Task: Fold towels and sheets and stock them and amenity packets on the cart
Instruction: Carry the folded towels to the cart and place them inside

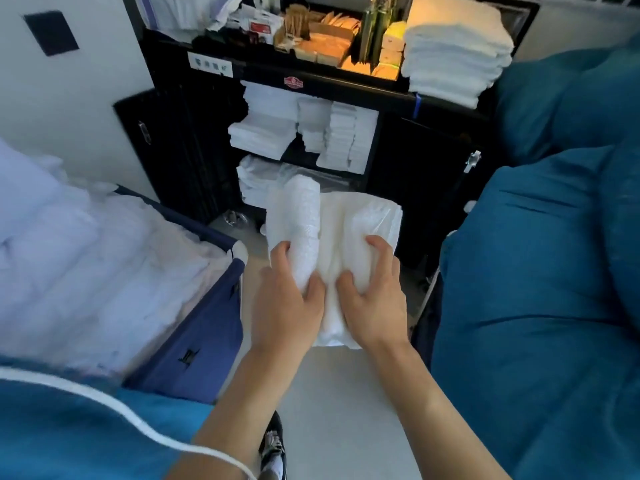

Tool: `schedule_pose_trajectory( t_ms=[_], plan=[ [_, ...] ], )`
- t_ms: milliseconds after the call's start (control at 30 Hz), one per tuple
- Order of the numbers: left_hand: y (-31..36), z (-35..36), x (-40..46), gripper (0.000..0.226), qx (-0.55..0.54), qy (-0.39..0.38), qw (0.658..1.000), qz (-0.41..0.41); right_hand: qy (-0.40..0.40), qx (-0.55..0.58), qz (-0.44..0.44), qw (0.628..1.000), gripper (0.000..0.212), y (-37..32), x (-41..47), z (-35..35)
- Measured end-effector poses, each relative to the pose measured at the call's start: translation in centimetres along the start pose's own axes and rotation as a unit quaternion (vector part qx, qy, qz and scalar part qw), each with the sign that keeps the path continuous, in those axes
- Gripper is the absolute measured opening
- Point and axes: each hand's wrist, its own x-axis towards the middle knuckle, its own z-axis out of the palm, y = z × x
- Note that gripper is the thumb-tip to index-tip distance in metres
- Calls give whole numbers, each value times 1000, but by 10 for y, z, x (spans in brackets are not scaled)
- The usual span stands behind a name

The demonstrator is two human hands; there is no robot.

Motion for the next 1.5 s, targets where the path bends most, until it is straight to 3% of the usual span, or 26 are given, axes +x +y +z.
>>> schedule_pose_trajectory(
  t_ms=[300,800,1500],
  plan=[
    [-26,-9,157,51,-22,9,1000,-1,16,-11,3,1000,60,-46,128,86],
    [-27,-7,296,51,-50,41,998,5,2,-24,-52,998,60,-89,259,137],
    [-2,148,534,49,-28,82,991,-105,-96,-29,-69,993,57,-22,564,185]
  ],
)
